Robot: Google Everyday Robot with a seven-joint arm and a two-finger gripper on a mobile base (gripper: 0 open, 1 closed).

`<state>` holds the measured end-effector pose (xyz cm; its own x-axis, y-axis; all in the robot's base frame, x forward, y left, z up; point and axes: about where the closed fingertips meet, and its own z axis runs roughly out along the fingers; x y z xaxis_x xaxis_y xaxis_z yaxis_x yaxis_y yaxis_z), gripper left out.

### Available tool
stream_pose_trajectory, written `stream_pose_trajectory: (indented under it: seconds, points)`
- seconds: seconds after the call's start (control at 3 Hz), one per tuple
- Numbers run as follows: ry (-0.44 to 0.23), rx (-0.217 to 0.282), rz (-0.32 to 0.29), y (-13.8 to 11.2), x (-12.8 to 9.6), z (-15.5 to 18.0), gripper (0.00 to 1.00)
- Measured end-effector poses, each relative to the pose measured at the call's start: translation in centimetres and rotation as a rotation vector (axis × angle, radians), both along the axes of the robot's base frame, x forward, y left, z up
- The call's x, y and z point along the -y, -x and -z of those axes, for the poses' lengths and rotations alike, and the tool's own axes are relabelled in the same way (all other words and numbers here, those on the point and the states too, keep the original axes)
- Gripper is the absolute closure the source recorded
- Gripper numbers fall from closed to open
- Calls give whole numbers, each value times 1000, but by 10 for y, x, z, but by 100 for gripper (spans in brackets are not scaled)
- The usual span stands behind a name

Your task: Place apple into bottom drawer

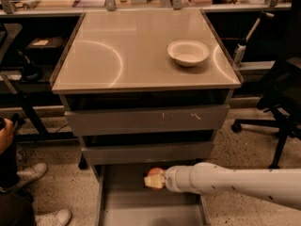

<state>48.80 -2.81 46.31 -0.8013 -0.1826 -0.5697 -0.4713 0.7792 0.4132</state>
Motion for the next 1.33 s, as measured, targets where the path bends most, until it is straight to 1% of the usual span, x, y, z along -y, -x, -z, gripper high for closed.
stream_pose_trajectory:
  seconds: [0.33,0.67,1.0,1.33]
  points:
    - [-77,-63,52,9,-5,54,100]
    - [-123,-136,94,20,-9,106,100]
    - [-143,-232,110,38,-17,148,100]
    - [-150,-240,111,40,-19,153,100]
